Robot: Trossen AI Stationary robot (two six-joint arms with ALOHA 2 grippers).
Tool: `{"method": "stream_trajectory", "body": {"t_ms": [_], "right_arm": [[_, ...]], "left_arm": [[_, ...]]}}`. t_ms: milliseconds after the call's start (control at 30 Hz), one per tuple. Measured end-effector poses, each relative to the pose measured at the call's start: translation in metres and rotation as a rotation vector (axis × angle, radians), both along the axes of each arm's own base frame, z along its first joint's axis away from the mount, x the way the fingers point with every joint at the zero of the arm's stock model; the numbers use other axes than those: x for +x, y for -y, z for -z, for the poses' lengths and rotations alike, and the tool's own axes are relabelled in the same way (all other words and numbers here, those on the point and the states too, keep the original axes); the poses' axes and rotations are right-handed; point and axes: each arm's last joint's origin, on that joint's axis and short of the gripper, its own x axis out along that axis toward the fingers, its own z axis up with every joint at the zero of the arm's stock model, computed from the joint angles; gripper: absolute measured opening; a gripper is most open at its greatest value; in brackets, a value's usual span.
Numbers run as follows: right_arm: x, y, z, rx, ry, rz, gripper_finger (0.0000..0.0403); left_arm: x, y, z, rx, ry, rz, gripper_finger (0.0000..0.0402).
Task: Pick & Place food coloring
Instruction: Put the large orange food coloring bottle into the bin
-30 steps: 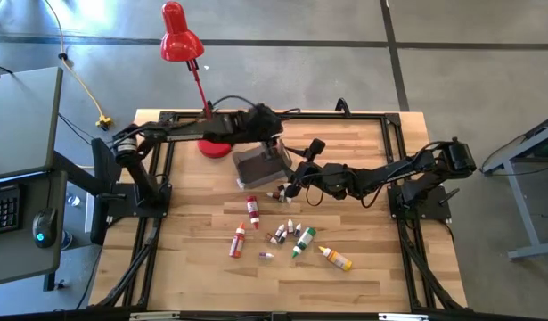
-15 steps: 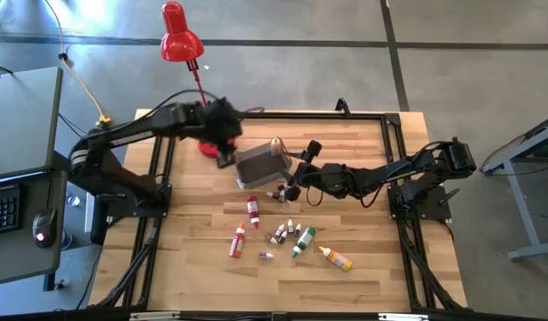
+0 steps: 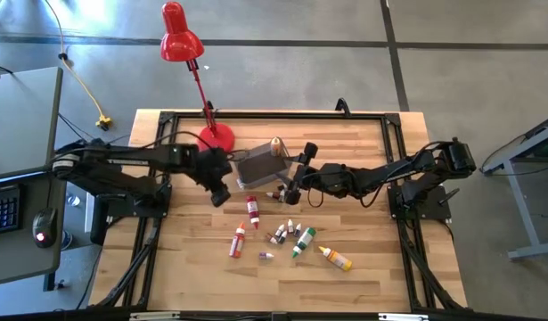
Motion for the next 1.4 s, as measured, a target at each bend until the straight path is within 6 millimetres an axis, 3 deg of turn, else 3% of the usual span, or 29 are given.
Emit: {"method": "stream_trajectory", "body": {"t_ms": [433, 733, 1067, 1400], "right_arm": [[0.0, 0.0, -0.002, -0.044, -0.003, -0.005, 0.0216], [0.001, 0.0, -0.005, -0.053, 0.025, -0.017, 0.0216], [0.002, -0.004, -0.006, -0.033, 0.052, -0.165, 0.0216], [0.002, -0.005, -0.002, -0.009, 0.009, -0.182, 0.0216]], "left_arm": [[0.028, 0.044, 0.041, -0.161, -0.212, -0.104, 0.0163], [0.044, 0.081, 0.048, -0.221, -0.13, -0.078, 0.0163], [0.05, 0.083, 0.064, -0.123, -0.151, -0.184, 0.0163], [0.062, 0.086, 0.072, -0.15, -0.089, -0.178, 0.0163]]}}
